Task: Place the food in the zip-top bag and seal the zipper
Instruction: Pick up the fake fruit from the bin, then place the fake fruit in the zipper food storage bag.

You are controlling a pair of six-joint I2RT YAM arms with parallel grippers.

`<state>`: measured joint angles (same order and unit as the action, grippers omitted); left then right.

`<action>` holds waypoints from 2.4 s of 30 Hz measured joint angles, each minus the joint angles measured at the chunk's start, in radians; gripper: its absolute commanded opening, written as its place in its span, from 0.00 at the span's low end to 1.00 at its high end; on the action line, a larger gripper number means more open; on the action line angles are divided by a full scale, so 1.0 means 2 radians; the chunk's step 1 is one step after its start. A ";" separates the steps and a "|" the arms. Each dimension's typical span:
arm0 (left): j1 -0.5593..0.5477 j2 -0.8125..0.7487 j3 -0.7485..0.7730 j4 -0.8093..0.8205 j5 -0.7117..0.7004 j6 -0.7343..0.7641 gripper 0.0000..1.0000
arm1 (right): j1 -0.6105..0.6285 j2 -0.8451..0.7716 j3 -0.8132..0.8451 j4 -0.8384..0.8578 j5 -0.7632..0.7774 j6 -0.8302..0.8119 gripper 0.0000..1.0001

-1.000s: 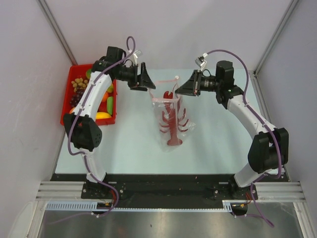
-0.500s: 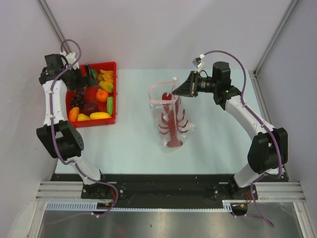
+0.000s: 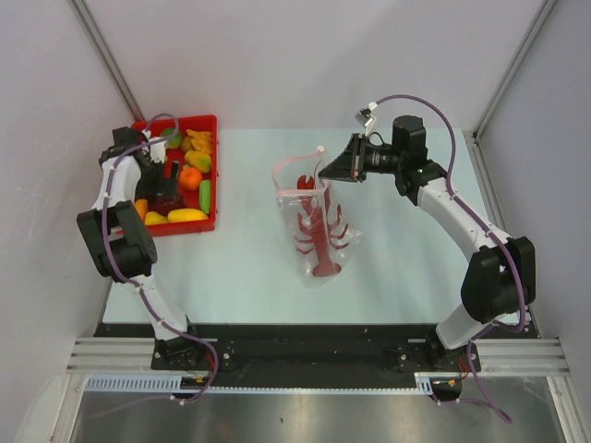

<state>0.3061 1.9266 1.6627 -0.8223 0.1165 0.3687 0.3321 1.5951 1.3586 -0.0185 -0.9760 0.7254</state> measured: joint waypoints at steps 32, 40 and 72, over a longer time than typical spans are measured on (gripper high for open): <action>-0.023 0.057 0.036 0.043 0.014 0.002 0.83 | 0.001 0.009 0.000 -0.012 0.000 -0.015 0.00; -0.026 -0.034 0.071 0.015 0.073 -0.011 0.83 | 0.008 0.009 0.000 -0.015 0.000 -0.025 0.00; -0.386 -0.177 0.083 -0.122 0.201 0.007 0.99 | 0.042 -0.009 0.005 -0.045 -0.006 -0.078 0.00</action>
<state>-0.4667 1.5719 1.8290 -1.0664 0.5194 0.3832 0.4164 1.5780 1.3693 -0.1081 -0.9890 0.5697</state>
